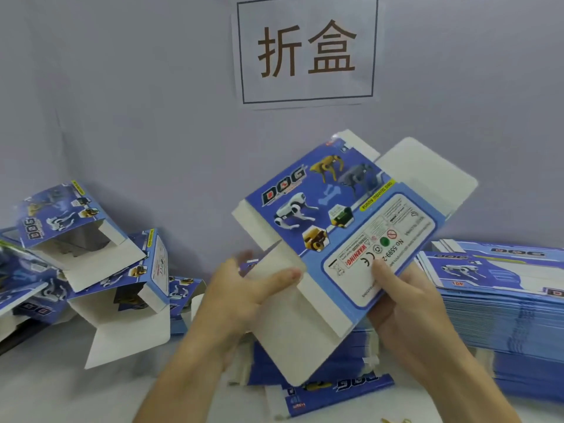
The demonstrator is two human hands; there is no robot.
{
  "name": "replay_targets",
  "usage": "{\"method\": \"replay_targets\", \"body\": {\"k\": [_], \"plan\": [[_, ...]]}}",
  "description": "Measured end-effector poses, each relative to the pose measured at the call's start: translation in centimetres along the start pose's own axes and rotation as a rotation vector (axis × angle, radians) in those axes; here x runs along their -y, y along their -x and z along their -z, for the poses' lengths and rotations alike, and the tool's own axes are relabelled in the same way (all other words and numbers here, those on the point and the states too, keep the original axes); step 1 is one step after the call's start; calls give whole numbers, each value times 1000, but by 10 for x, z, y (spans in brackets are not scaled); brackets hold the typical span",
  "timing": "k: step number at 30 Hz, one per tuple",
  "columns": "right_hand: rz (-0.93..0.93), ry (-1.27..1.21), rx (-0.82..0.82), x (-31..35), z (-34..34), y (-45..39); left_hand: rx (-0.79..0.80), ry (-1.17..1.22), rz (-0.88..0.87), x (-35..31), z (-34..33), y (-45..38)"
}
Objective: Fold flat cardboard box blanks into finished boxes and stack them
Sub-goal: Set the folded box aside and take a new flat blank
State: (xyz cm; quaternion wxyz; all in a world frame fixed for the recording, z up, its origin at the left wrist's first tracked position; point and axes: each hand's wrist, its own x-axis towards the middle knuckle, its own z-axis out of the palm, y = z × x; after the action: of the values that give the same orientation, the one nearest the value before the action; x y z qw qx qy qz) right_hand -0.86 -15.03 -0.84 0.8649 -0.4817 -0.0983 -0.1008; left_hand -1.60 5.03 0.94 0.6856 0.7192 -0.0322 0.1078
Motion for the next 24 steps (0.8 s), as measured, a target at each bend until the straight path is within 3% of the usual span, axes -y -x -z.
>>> {"method": "replay_targets", "body": {"k": [2, 5, 8, 14, 17, 20, 22, 24], "plan": [[2, 163, 8, -2, -1, 1, 148, 135, -30, 2, 8, 0], [91, 650, -141, -3, -9, 3, 62, 47, -237, 3, 0, 1], [215, 915, -55, -4, -25, 9, 78, -84, -445, -4, -16, 9], [269, 892, 14, 1, -16, 9, 224, -284, -629, -8, -24, 18], [241, 792, -60, -2, -14, 6, 85, -323, -676, -7, -28, 18], [15, 623, -141, -1, -7, 4, -99, -399, -698, 0, -28, 14], [-60, 557, -106, 2, -4, 4, -94, -397, -653, 6, -22, 12], [26, 615, -31, 2, -6, 6, -54, -523, -694, 7, -16, 9]]}}
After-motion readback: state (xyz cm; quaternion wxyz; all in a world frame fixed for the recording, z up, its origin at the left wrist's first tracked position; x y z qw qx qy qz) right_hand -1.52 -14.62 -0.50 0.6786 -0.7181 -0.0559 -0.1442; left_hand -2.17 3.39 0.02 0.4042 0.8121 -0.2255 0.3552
